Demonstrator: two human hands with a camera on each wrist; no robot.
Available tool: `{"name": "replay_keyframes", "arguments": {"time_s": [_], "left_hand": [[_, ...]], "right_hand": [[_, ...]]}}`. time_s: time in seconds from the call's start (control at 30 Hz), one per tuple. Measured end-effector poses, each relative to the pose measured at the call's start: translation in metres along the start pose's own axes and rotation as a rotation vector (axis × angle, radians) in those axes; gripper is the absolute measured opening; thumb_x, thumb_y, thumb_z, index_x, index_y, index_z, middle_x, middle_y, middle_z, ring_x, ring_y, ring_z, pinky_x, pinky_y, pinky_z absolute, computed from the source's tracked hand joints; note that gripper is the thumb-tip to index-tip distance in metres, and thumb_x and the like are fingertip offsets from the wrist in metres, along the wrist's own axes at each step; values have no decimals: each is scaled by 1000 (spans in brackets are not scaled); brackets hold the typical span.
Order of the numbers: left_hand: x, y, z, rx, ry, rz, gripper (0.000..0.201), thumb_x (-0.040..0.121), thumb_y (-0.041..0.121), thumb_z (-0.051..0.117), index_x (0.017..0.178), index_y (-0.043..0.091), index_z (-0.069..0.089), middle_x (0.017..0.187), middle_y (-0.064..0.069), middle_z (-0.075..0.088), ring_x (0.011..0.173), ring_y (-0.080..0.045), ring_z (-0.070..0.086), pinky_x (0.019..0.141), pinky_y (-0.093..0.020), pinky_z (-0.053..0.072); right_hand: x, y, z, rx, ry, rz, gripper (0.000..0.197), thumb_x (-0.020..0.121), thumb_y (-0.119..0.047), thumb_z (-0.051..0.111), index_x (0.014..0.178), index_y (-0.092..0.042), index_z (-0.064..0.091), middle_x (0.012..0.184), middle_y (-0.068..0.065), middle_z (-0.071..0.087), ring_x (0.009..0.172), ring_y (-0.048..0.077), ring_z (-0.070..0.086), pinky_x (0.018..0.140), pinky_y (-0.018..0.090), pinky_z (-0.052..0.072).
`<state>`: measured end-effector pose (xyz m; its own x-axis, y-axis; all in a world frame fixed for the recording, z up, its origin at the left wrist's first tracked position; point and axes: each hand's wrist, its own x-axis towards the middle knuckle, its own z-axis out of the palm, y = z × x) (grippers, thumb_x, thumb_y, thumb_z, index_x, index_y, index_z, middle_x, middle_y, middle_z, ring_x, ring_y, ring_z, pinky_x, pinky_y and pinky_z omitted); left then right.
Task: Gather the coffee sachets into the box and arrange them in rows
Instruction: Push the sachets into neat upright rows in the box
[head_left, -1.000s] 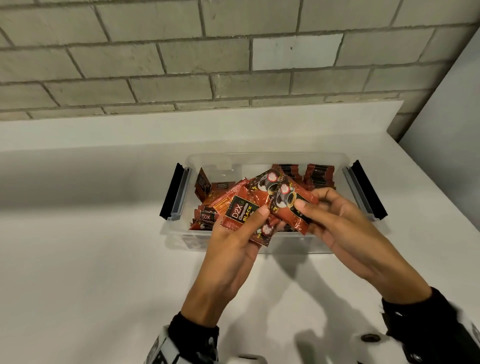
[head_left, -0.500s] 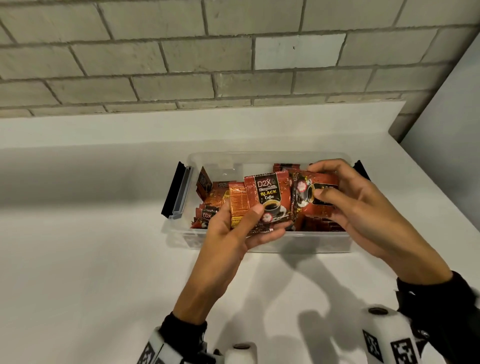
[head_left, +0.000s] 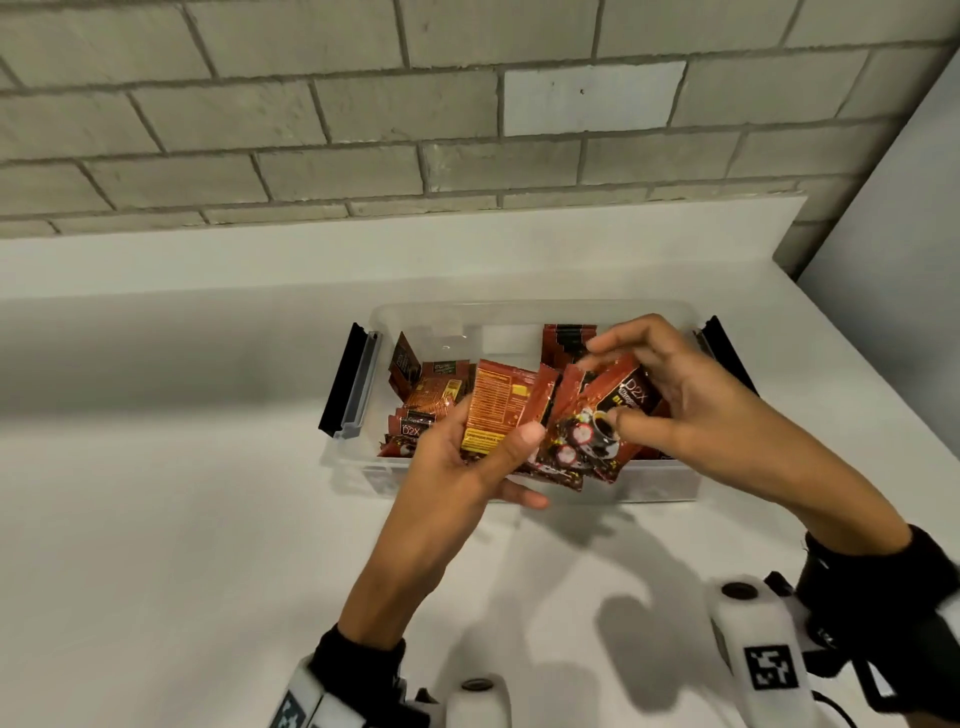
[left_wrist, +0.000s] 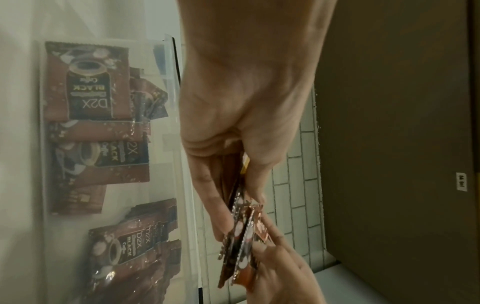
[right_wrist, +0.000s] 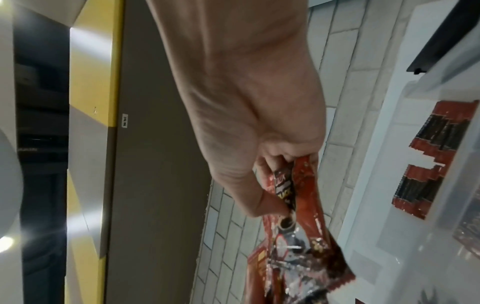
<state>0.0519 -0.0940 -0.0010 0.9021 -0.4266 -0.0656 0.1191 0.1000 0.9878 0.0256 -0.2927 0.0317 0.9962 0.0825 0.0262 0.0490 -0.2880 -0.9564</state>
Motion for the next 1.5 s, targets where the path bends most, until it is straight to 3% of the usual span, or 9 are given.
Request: {"name": "replay_keyframes", "arguments": {"time_s": [0.17, 0.3, 0.7, 0.87, 0.93, 1.03, 1.13, 1.33, 1.5], "left_hand": [[0, -4, -1, -16, 20, 8, 28, 76, 14, 70, 103, 17, 63, 91, -3, 73, 61, -21, 68, 62, -25, 57], [1, -5, -3, -61, 56, 17, 39, 68, 20, 72, 105, 15, 63, 94, -3, 74, 72, -25, 70, 71, -35, 60], [4, -4, 5, -99, 116, 64, 39, 71, 19, 71, 109, 16, 63, 96, -2, 74, 76, -21, 71, 61, -31, 59], [5, -7, 6, -296, 127, -38, 51, 91, 39, 53, 136, 18, 42, 123, -6, 64, 92, -26, 71, 90, -51, 52], [6, -6, 2, -465, 162, -87, 51, 88, 33, 53, 133, 12, 46, 117, -11, 66, 96, -22, 68, 84, -41, 55], [9, -6, -4, -712, 79, -129, 31, 82, 30, 60, 107, 12, 63, 79, -4, 65, 70, -11, 59, 62, -23, 49], [11, -8, -6, -893, -3, -196, 33, 93, 19, 49, 123, 5, 57, 72, 1, 56, 61, -7, 54, 55, -18, 48], [8, -10, 2, -764, -113, -202, 48, 77, -8, 56, 122, 9, 56, 92, -15, 68, 76, -20, 66, 70, -31, 58], [8, -9, 2, -562, -41, -187, 26, 93, 9, 47, 113, 4, 62, 109, -14, 70, 101, -24, 64, 88, -38, 55]], "right_hand": [[5, 1, 3, 62, 112, 4, 51, 74, 5, 72, 113, -18, 48, 116, 5, 55, 101, 0, 59, 86, 22, 54], [-1, 0, 3, 78, 193, 45, 37, 71, -21, 72, 106, -21, 58, 102, -9, 66, 92, 0, 66, 76, 21, 57], [-2, 7, 15, 229, 152, 72, 41, 87, -1, 58, 120, -26, 56, 103, 5, 71, 94, 18, 67, 82, 28, 55], [0, 9, 16, 386, 223, 108, 36, 90, 3, 51, 116, -21, 60, 102, 5, 67, 93, 18, 63, 77, 30, 56], [1, 8, 12, 506, 243, 120, 35, 91, 5, 47, 114, -17, 60, 102, 8, 64, 92, 19, 62, 76, 31, 56], [-1, 7, 9, 612, 183, 137, 37, 91, 7, 43, 114, -16, 61, 104, 12, 59, 91, 20, 56, 72, 33, 53], [-2, 5, 14, 613, 118, 118, 39, 90, 9, 42, 110, -17, 63, 96, 9, 58, 74, 11, 57, 57, 25, 50], [2, 2, 29, 338, 23, 31, 35, 86, -5, 57, 111, -30, 60, 104, 1, 63, 90, 10, 61, 76, 25, 52], [3, -2, 29, 228, 85, 34, 36, 90, 2, 53, 113, -26, 56, 109, 6, 62, 90, 7, 62, 74, 17, 51]]}}
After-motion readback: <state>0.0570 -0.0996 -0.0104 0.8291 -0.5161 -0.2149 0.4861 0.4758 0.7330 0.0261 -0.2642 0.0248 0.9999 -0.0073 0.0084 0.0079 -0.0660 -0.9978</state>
